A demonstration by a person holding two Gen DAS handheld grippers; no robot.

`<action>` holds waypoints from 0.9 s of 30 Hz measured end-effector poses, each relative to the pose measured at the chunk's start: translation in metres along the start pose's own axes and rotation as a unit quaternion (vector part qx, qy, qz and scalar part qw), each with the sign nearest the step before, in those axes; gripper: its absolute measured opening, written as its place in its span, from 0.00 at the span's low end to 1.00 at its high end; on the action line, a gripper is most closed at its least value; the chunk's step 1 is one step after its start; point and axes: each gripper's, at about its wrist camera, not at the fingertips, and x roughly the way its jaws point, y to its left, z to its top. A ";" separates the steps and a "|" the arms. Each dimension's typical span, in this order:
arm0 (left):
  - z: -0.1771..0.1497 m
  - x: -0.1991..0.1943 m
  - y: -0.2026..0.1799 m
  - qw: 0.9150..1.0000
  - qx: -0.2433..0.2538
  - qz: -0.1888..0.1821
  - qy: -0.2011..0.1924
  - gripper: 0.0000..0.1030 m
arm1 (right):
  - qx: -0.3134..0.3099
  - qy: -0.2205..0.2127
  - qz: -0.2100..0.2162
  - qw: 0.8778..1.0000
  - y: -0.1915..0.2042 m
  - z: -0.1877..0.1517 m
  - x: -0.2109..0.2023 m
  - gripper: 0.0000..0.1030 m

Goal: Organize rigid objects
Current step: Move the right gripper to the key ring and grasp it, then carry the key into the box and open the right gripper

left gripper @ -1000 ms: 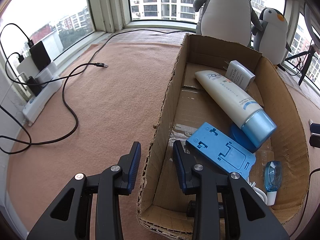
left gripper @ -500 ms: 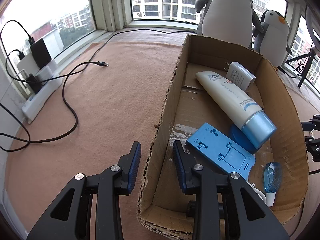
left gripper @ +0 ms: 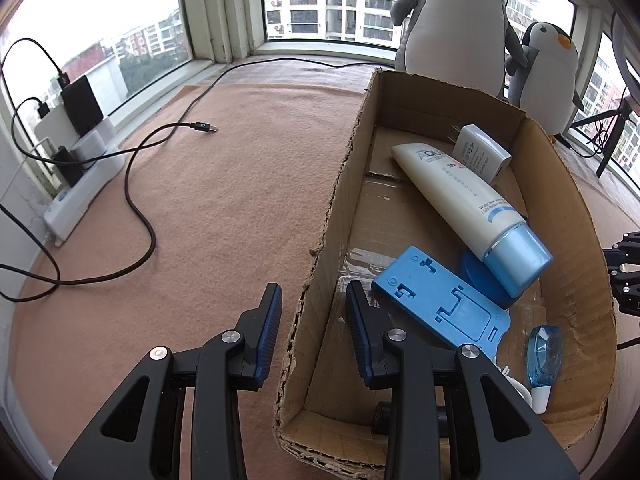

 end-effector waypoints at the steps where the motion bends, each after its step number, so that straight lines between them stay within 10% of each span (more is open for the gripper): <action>1: 0.000 0.000 0.000 1.000 0.000 0.000 0.000 0.30 | -0.001 0.000 -0.001 1.000 0.001 0.000 0.000 0.21; 27: 0.000 0.000 0.000 1.000 0.001 0.001 0.000 0.30 | 0.009 -0.065 -0.006 0.998 0.009 0.001 -0.045 0.20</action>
